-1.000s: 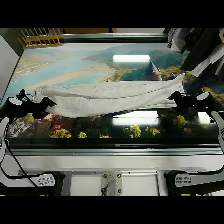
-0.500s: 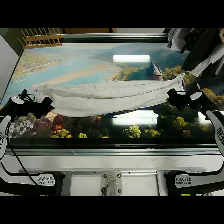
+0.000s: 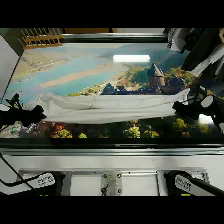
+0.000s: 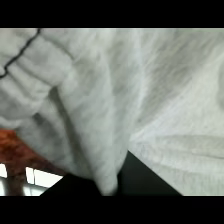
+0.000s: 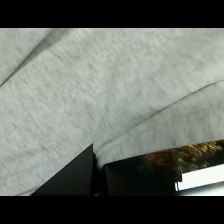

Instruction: Fold the clothes and pants, and hang the long-sleeved shirts on hangers.

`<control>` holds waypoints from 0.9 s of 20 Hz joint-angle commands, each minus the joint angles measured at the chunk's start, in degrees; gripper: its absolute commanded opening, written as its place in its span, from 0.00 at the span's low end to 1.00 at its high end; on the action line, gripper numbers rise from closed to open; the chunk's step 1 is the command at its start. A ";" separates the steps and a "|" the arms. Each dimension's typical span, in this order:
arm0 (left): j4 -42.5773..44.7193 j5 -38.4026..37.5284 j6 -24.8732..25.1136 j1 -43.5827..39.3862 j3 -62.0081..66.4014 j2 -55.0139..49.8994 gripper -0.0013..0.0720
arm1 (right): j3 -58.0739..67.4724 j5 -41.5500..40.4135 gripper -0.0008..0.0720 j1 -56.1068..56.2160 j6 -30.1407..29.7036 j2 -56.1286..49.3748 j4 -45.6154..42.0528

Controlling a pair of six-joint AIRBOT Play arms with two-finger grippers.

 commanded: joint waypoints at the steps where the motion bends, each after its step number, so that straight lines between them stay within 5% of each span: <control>1: 3.58 -1.53 2.54 1.84 -6.69 5.03 0.06 | -8.13 5.29 0.05 0.04 -0.63 6.93 -2.14; 3: 3.78 -1.79 2.93 1.90 -8.22 6.78 0.06 | -10.93 6.86 0.06 0.04 -0.63 9.49 -1.64; 4: 3.69 -2.43 2.93 1.84 -7.91 7.52 0.28 | -11.08 8.35 0.12 0.02 -0.90 10.32 -1.27; 5: 3.41 -3.63 2.91 1.44 -6.73 8.44 0.74 | -10.82 9.81 0.48 -0.02 -1.44 11.26 -1.27; 6: 3.34 -5.07 2.82 1.03 -4.76 9.42 0.85 | -9.79 11.96 0.97 -0.26 -3.41 12.31 -1.29; 7: 3.37 -6.73 2.34 0.11 -2.54 10.43 0.85 | -7.85 14.86 1.00 -0.90 -5.03 13.22 -1.31; 12: 3.32 -9.79 -1.22 -11.85 4.83 15.08 0.85 | 3.04 22.29 1.00 -13.70 -13.42 12.87 -1.07; 13: 3.28 -9.84 -2.14 -15.34 5.51 15.10 0.56 | 4.87 22.29 1.00 -17.70 -15.78 10.88 -0.28; 14: 3.17 -9.44 -2.25 -19.54 5.88 15.02 0.07 | 6.49 22.69 1.00 -21.51 -18.58 8.46 1.20; 18: -2.75 -2.75 -3.32 -36.83 5.88 12.15 0.06 | 11.96 23.74 1.00 -33.77 -28.04 -5.09 7.32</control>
